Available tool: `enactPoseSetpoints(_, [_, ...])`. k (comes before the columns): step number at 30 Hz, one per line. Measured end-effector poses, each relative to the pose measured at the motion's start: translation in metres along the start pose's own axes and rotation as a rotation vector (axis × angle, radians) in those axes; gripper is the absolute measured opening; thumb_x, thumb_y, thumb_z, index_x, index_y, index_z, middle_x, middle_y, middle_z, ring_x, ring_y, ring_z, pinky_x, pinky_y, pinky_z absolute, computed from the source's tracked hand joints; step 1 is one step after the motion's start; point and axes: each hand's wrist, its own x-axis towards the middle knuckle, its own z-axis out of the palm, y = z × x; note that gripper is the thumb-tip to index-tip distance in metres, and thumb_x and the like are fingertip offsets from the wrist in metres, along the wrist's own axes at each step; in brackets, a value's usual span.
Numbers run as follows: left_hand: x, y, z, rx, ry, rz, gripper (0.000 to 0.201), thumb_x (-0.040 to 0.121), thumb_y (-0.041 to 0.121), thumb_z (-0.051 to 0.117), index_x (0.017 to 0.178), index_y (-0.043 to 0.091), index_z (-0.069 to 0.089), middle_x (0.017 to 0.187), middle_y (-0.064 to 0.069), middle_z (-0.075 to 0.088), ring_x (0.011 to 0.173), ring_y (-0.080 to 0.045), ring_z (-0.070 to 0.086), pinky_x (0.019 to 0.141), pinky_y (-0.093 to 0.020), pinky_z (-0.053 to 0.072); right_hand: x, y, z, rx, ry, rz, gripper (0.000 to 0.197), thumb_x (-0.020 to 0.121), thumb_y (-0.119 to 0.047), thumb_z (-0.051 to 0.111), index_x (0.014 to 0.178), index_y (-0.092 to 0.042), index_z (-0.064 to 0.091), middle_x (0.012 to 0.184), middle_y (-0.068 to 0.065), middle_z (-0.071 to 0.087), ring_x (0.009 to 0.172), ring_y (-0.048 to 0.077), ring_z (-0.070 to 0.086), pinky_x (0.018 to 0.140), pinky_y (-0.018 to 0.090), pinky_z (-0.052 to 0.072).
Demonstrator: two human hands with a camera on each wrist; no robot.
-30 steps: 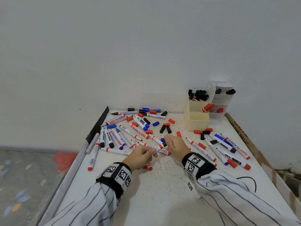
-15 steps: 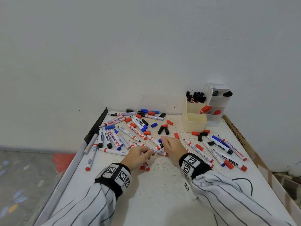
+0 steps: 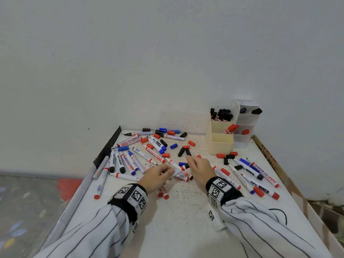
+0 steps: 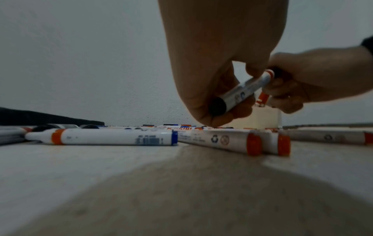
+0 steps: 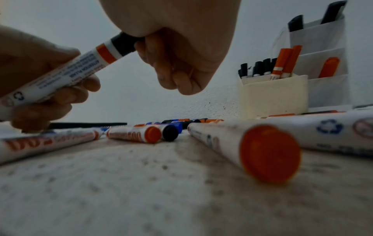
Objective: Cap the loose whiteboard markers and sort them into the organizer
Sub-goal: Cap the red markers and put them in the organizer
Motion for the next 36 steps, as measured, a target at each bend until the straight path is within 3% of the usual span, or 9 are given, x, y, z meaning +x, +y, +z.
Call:
enactPoseSetpoints(4, [0.021, 0.012, -0.003, 0.048, 0.089, -0.032, 0.028, 0.099, 0.028, 0.038, 0.114, 0.015, 0.058, 0.088, 0.0, 0.058, 0.078, -0.013, 0.052, 0.069, -0.02, 0.043, 0.011, 0.006, -0.024, 0.055, 0.125, 0.002, 0.035, 0.098, -0.028, 0.037, 0.065, -0.02, 0.044, 0.058, -0.003, 0.038, 0.055, 0.01, 0.036, 0.053, 0.018, 0.03])
enactPoseSetpoints(7, [0.046, 0.015, -0.004, 0.159, 0.138, -0.138, 0.028, 0.099, 0.031, 0.035, 0.118, 0.018, 0.051, 0.096, 0.0, 0.06, 0.081, -0.013, 0.056, 0.082, -0.03, 0.05, 0.023, 0.008, -0.052, 0.004, 0.232, -0.017, 0.031, 0.097, -0.03, 0.042, 0.068, -0.017, 0.047, 0.058, -0.003, 0.041, 0.054, 0.009, 0.037, 0.052, 0.017, 0.03])
enactPoseSetpoints(10, [0.065, 0.016, -0.005, 0.313, 0.028, -0.25, 0.026, 0.099, 0.03, 0.032, 0.122, 0.026, 0.043, 0.112, -0.001, 0.059, 0.099, -0.017, 0.056, 0.094, -0.038, 0.045, 0.044, 0.008, -0.085, -0.037, 0.394, -0.066, 0.025, 0.093, -0.028, 0.051, 0.08, -0.008, 0.058, 0.066, 0.001, 0.052, 0.057, 0.009, 0.042, 0.053, 0.017, 0.031])
enactPoseSetpoints(15, [0.084, 0.019, -0.002, 0.48, -0.224, -0.259, 0.031, 0.098, 0.027, 0.039, 0.127, 0.025, 0.049, 0.129, 0.001, 0.052, 0.115, -0.015, 0.051, 0.099, -0.03, 0.04, 0.088, 0.003, -0.133, -0.105, 0.57, -0.076, 0.023, 0.092, -0.025, 0.055, 0.106, -0.008, 0.062, 0.087, 0.004, 0.062, 0.059, 0.004, 0.046, 0.064, 0.024, 0.043])
enactPoseSetpoints(20, [0.096, 0.016, 0.001, 0.514, -0.271, -0.274, 0.033, 0.097, 0.033, 0.039, 0.126, 0.023, 0.053, 0.127, 0.0, 0.055, 0.113, -0.015, 0.052, 0.1, -0.033, 0.041, 0.12, 0.004, -0.154, -0.238, 0.62, 0.027, 0.025, 0.094, -0.022, 0.05, 0.113, -0.009, 0.06, 0.097, 0.014, 0.067, 0.072, 0.022, 0.053, 0.068, 0.026, 0.039])
enactPoseSetpoints(24, [0.1, 0.016, -0.001, 0.424, -0.182, -0.283, 0.032, 0.095, 0.037, 0.043, 0.12, 0.019, 0.054, 0.118, 0.0, 0.058, 0.105, -0.014, 0.055, 0.094, -0.028, 0.044, 0.134, 0.008, -0.158, -0.293, 0.668, 0.105, 0.027, 0.096, -0.022, 0.046, 0.117, -0.011, 0.058, 0.108, 0.014, 0.065, 0.096, 0.03, 0.059, 0.075, 0.028, 0.041])
enactPoseSetpoints(28, [0.101, 0.013, -0.004, 0.24, 0.001, -0.253, 0.019, 0.091, 0.034, 0.054, 0.106, 0.021, 0.053, 0.105, 0.0, 0.06, 0.089, -0.012, 0.057, 0.08, -0.023, 0.047, 0.147, 0.013, -0.151, -0.352, 0.582, 0.01, 0.028, 0.094, -0.016, 0.05, 0.118, -0.005, 0.06, 0.116, 0.016, 0.059, 0.107, 0.031, 0.054, 0.089, 0.032, 0.04])
enactPoseSetpoints(32, [0.101, 0.013, -0.012, 0.069, 0.226, -0.101, 0.007, 0.09, 0.021, 0.057, 0.096, 0.02, 0.053, 0.09, 0.001, 0.056, 0.074, -0.008, 0.05, 0.075, -0.023, 0.049, 0.164, 0.022, -0.14, -0.406, 0.592, -0.013, 0.022, 0.089, -0.013, 0.056, 0.109, -0.006, 0.062, 0.109, 0.014, 0.057, 0.103, 0.03, 0.053, 0.087, 0.036, 0.042])
enactPoseSetpoints(36, [0.097, 0.013, -0.028, -0.072, 0.344, -0.032, 0.008, 0.092, 0.014, 0.052, 0.097, 0.021, 0.051, 0.092, 0.005, 0.054, 0.07, -0.009, 0.05, 0.069, -0.022, 0.049, 0.177, 0.025, -0.134, -0.547, 0.595, -0.016, 0.019, 0.09, -0.016, 0.056, 0.102, -0.007, 0.067, 0.104, 0.012, 0.066, 0.099, 0.03, 0.057, 0.092, 0.04, 0.042])
